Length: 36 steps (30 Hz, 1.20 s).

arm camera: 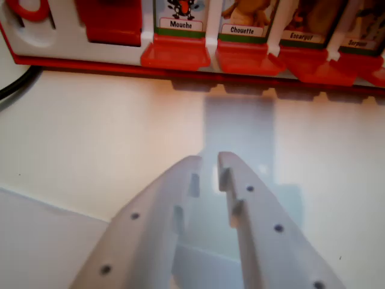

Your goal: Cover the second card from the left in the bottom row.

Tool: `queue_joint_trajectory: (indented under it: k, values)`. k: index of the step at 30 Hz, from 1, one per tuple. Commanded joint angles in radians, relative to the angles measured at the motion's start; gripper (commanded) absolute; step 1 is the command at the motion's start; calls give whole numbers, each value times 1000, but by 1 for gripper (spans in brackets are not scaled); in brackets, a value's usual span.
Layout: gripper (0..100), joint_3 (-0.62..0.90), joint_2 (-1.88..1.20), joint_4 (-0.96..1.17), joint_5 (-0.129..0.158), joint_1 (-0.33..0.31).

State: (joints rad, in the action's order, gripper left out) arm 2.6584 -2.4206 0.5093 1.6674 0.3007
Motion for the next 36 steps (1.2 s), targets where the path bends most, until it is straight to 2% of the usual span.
queue_joint_trajectory:
  k: [1,16,27,36]
  values:
    - [3,-21,72,-112,11,5]
    - [3,-35,288,-319,9,48]
    - [3,-104,456,-442,18,46]
    - [3,-175,535,-506,-3,61]
